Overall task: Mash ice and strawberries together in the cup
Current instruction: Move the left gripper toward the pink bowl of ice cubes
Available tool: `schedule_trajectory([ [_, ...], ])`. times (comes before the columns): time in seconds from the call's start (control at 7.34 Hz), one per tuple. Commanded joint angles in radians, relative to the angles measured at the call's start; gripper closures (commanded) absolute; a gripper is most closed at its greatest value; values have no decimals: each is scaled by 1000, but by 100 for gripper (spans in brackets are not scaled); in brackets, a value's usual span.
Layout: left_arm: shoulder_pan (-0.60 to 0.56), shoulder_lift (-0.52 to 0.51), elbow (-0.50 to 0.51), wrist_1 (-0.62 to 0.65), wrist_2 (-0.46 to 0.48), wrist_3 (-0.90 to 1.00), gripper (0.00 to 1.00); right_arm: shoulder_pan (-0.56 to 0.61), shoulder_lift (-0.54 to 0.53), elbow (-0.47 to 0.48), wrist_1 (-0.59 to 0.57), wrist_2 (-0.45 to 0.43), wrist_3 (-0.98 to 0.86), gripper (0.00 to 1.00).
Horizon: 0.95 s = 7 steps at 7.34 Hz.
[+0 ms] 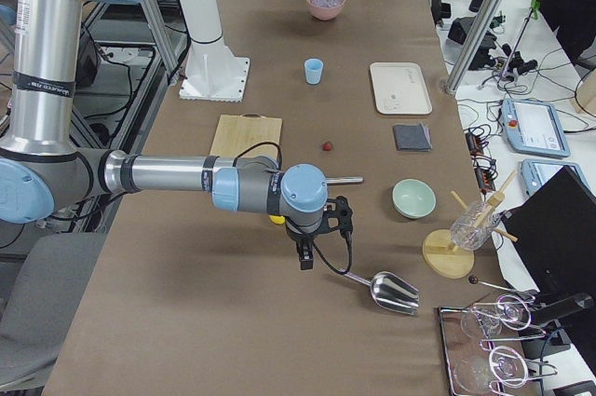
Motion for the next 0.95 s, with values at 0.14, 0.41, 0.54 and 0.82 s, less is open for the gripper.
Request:
schedule_trajectory([
  [0.14, 128, -1, -25, -90, 80, -313, 3, 0, -1, 0, 0, 22, 2, 0],
  [0.41, 273, -30, -46, -98, 216, -501, 3, 0, -1, -3, 0, 22, 0, 0],
  [0.54, 318, -30, -72, -98, 235, -605, 3, 0, 1, -3, 0, 22, 2, 0],
  [0.82, 442, -32, -124, -96, 352, -860, 3, 0, 1, -1, 0, 24, 5, 0],
])
